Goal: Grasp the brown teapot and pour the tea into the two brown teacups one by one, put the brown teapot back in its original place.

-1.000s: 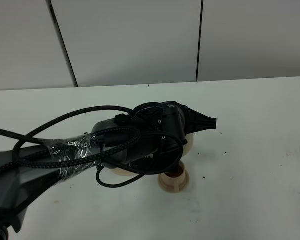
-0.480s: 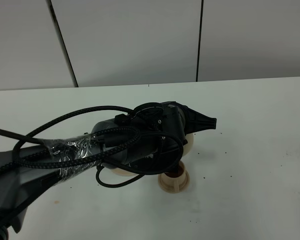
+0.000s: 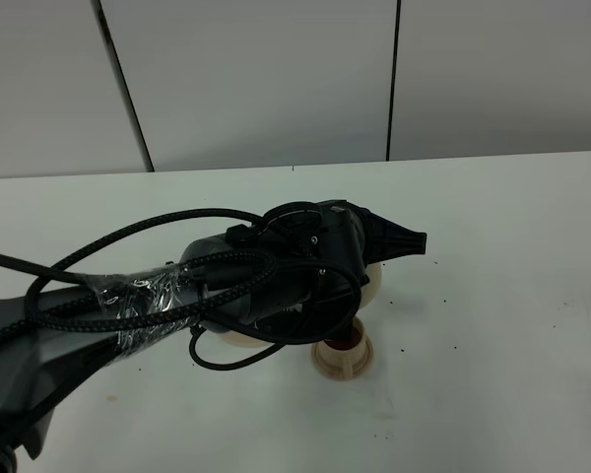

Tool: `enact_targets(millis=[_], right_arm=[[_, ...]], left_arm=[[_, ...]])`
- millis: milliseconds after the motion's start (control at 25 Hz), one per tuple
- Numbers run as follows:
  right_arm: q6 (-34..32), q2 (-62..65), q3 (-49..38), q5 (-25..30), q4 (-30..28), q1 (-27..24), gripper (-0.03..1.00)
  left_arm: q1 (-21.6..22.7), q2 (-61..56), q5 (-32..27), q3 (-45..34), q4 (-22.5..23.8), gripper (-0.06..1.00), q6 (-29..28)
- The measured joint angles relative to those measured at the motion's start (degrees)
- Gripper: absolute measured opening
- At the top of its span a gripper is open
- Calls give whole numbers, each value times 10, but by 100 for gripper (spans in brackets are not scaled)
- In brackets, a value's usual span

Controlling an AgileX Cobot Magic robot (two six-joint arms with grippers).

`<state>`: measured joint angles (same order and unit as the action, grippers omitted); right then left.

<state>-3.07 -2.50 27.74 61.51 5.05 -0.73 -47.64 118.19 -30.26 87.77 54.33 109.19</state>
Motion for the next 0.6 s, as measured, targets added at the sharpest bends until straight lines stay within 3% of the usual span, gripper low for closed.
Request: enact_targets(millis=[600], right_arm=[[0, 0, 0, 0, 0, 0, 41]], left_arm=[[0, 0, -7, 0, -2, 17, -61]])
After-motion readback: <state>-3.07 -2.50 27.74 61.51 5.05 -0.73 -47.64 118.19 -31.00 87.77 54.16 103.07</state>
